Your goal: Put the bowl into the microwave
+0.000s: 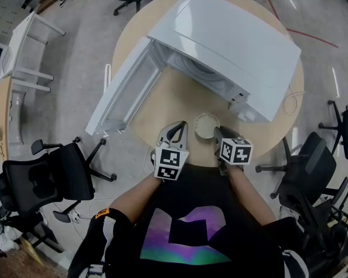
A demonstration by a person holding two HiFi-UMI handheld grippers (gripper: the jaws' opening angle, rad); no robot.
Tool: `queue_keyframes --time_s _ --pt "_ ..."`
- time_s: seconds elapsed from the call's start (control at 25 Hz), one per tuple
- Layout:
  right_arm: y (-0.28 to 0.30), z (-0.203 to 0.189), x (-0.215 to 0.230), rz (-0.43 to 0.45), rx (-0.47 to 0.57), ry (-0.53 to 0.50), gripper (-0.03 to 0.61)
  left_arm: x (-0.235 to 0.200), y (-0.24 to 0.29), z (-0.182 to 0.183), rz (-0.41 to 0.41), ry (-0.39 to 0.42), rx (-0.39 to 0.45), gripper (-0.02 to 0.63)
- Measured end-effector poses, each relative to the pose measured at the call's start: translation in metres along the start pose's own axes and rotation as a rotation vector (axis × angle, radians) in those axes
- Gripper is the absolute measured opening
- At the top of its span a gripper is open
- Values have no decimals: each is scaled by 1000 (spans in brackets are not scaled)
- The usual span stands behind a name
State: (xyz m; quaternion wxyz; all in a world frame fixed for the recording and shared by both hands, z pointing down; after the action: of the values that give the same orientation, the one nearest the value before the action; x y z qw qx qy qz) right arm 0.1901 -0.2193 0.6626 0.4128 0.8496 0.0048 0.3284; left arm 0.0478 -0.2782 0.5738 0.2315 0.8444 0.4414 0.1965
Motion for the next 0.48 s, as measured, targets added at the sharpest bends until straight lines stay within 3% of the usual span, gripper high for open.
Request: queue_keyframes --time_s 0.2,0.48 --pt "4 0 1 24 -9 58 63 -2 1 -1 3 -14 -3 46" --pt "6 1 12 69 -5 236 61 -2 2 1 2 -16 -2 46"
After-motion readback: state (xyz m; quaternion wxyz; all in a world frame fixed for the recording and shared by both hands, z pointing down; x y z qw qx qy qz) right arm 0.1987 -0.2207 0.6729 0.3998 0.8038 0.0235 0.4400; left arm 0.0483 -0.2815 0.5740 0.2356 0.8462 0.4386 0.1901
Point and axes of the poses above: the fingertips, and each gripper's own axes: y forward along the fingers, x to its right, z out of its top, the point moved 4 cm from there along -y, backward along the fingers, and after that the axes turned 12 degrees about y, right-handed, at the moved point
